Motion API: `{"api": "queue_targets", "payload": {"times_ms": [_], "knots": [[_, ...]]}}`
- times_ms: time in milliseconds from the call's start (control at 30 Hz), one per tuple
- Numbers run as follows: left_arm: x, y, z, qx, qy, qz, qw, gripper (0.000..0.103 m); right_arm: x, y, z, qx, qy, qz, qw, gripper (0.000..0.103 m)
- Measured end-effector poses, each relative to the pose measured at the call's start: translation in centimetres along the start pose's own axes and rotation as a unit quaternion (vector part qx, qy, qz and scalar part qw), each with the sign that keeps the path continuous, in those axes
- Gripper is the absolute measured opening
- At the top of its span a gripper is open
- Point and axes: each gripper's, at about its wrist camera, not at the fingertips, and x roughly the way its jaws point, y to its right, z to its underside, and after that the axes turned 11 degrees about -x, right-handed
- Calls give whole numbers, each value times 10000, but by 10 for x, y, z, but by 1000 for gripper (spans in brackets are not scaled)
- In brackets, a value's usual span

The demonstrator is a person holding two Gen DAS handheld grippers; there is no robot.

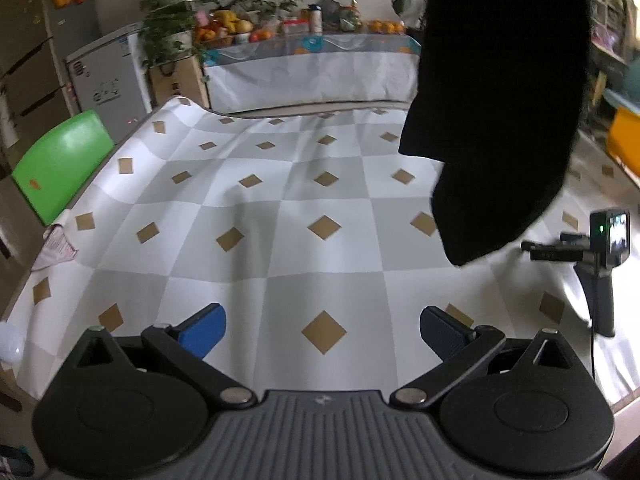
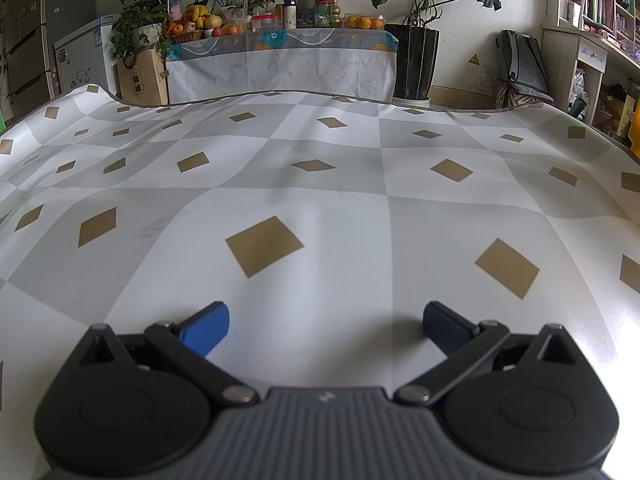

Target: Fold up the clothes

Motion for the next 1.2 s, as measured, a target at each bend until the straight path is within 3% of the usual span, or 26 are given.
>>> {"api": "queue_targets", "payload": {"times_ms": [1200], "knots": [[13, 11, -1, 159, -202, 31, 9997, 103, 1, 0, 0, 0, 1, 0, 10000, 103]]}}
